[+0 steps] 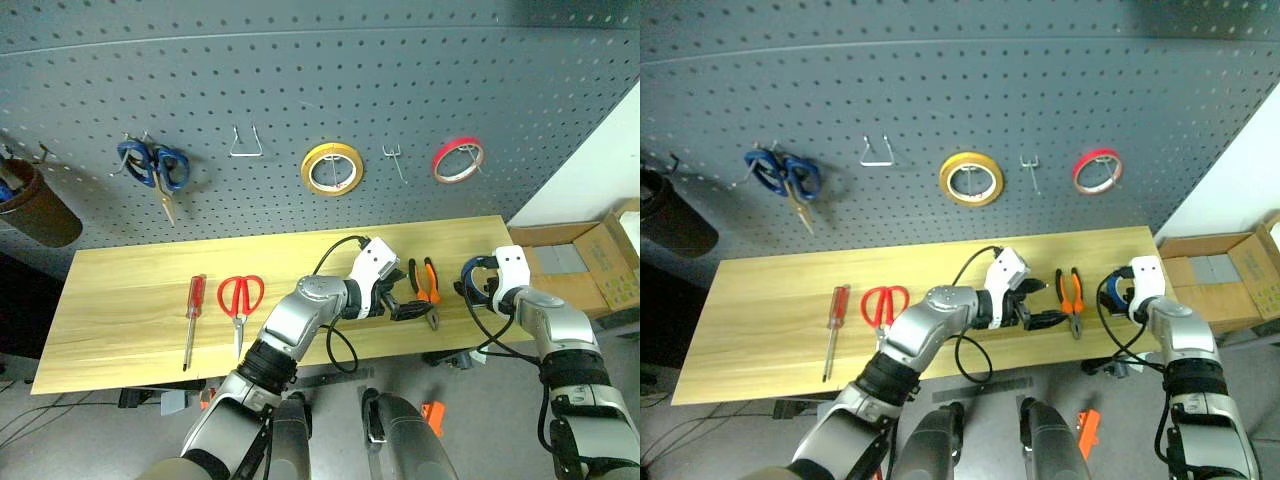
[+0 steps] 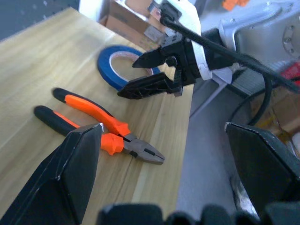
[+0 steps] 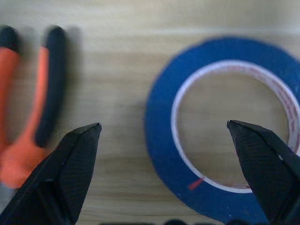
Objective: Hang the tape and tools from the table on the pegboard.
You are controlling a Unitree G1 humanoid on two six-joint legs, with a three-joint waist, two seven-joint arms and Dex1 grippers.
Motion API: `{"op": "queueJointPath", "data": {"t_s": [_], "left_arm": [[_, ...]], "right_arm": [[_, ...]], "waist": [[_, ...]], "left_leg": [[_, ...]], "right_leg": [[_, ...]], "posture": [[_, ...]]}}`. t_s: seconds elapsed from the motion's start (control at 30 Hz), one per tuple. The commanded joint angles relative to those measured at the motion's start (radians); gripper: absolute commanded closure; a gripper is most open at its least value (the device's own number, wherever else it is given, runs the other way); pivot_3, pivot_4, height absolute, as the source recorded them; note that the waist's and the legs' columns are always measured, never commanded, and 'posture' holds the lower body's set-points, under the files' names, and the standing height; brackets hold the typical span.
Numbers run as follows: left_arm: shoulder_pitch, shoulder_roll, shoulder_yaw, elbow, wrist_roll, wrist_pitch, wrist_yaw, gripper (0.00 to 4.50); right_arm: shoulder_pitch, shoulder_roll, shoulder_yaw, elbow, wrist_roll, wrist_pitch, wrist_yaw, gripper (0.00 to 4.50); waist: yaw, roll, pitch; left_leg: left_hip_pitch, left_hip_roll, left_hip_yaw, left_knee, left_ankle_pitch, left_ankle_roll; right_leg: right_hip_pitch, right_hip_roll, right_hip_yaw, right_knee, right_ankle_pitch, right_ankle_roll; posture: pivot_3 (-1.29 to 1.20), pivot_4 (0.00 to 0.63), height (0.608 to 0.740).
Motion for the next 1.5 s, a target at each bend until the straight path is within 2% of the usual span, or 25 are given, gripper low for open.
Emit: {"op": "queueJointPath", "data": {"t_s": [0.03, 0.17, 0.3, 0.33, 0.4, 0.47, 0.73, 1.0, 1.3, 1.5], "left_arm": [[-0.017, -0.024, -0.010, 0.002, 0.005, -0.025, -0.016, 0.03], [-0.007, -0.023, -0.007, -0.015, 0.001, -0.012, -0.015, 0.03], [0.019, -0.019, -0.011, -0.046, 0.003, 0.007, 0.000, 0.03], [0.023, -0.019, -0.010, -0.053, 0.001, 0.014, 0.002, 0.01], [0.027, -0.019, -0.010, -0.059, 0.001, 0.019, 0.002, 0.00], [0.025, -0.018, -0.009, -0.056, 0.004, 0.017, 0.002, 0.00], [-0.004, -0.026, 0.009, -0.025, 0.007, 0.007, 0.013, 0.00], [-0.021, -0.025, 0.018, -0.003, 0.009, -0.010, 0.010, 0.00], [-0.025, -0.020, 0.027, 0.018, 0.015, -0.037, 0.011, 0.00], [-0.033, -0.020, 0.035, 0.040, 0.020, -0.058, 0.004, 0.00]], "right_arm": [[-0.031, -0.020, -0.046, 0.083, 0.022, -0.011, 0.004, 0.00], [-0.057, -0.025, -0.060, 0.174, 0.023, -0.018, 0.017, 0.00], [-0.077, -0.018, -0.079, 0.212, 0.074, 0.015, 0.102, 0.00], [-0.083, -0.015, -0.087, 0.211, 0.093, 0.038, 0.125, 0.19], [-0.097, -0.010, -0.109, 0.211, 0.128, 0.085, 0.151, 0.62], [-0.105, -0.011, -0.112, 0.207, 0.140, 0.105, 0.168, 1.26], [-0.094, -0.013, -0.075, 0.160, 0.133, 0.114, 0.216, 4.06], [-0.090, -0.028, -0.047, 0.167, 0.095, 0.038, 0.198, 4.13], [-0.068, -0.101, 0.102, 0.233, -0.064, -0.191, 0.206, 4.13], [-0.086, -0.127, 0.097, 0.271, -0.074, -0.231, 0.210, 4.13]], "waist": [[-0.001, -0.001, 0.009], [0.000, -0.004, 0.017], [0.000, -0.006, 0.019], [-0.001, -0.007, 0.019], [-0.001, -0.009, 0.022], [-0.001, -0.010, 0.026], [0.000, -0.008, 0.030], [0.000, -0.008, 0.030], [0.000, -0.008, 0.030], [0.005, -0.008, 0.030]], "left_leg": [[-0.001, 0.000, 0.000, 0.000, 0.000, 0.000], [-0.001, 0.002, -0.001, 0.001, 0.000, 0.000], [0.000, 0.002, 0.000, 0.002, 0.000, 0.000], [0.000, 0.002, 0.000, 0.002, 0.000, 0.000], [0.000, 0.002, 0.000, 0.002, 0.000, 0.000], [0.000, 0.002, 0.000, 0.002, 0.000, -0.001], [-0.001, 0.002, -0.001, 0.002, 0.000, -0.001], [0.000, 0.002, -0.001, 0.002, 0.002, -0.003], [0.000, -0.001, -0.001, 0.003, 0.003, -0.006], [-0.003, -0.005, -0.001, 0.009, 0.003, -0.006]], "right_leg": [[-0.001, 0.000, 0.000, 0.000, 0.000, 0.000], [0.000, -0.002, -0.001, 0.000, -0.001, 0.001], [0.000, -0.003, 0.000, 0.000, 0.000, 0.003], [0.000, -0.004, 0.000, 0.000, 0.000, 0.004], [0.000, -0.004, 0.001, 0.000, 0.000, 0.004], [0.000, -0.004, 0.000, 0.001, 0.000, 0.004], [0.000, -0.004, 0.000, 0.000, 0.000, 0.004], [0.000, -0.004, 0.000, 0.000, 0.000, 0.005], [0.000, -0.005, 0.000, 0.000, 0.002, 0.009], [0.000, -0.009, -0.001, 0.000, 0.004, 0.013]], "posture": [[0.15, 0.397, 0.740], [0.16, 0.407, 0.740], [0.17, 0.415, 0.740], [0.17, 0.414, 0.740], [0.17, 0.415, 0.740], [0.18, 0.410, 0.740], [0.17, 0.388, 0.740], [0.17, 0.368, 0.740], [0.15, 0.349, 0.740], [0.14, 0.331, 0.740]]}}
